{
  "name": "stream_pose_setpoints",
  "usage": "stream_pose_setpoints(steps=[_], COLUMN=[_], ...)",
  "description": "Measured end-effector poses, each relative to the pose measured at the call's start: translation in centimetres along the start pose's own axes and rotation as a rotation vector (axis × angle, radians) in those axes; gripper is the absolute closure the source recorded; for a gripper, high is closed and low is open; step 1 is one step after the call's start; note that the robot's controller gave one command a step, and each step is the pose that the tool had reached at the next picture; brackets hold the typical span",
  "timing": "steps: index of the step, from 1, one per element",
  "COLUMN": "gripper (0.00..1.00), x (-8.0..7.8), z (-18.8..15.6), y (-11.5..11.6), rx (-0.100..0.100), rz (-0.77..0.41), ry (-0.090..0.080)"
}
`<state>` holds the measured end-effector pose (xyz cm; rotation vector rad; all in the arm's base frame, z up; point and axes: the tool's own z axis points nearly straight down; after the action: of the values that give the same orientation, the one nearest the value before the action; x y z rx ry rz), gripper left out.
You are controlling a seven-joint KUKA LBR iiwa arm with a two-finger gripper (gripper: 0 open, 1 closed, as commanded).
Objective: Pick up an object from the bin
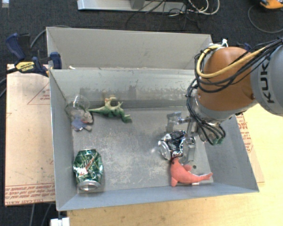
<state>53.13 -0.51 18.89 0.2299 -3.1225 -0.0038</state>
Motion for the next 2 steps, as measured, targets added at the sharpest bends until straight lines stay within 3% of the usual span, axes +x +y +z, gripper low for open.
stream_pose_setpoints(steps=[1, 2], gripper=[1.00, 1.00], x=[-1.96, -1.99], z=[11.06, 11.04], y=[-6.89, -6.90], rx=[0.002, 0.002], rz=[-0.261, -0.260], ry=[-0.008, -0.009])
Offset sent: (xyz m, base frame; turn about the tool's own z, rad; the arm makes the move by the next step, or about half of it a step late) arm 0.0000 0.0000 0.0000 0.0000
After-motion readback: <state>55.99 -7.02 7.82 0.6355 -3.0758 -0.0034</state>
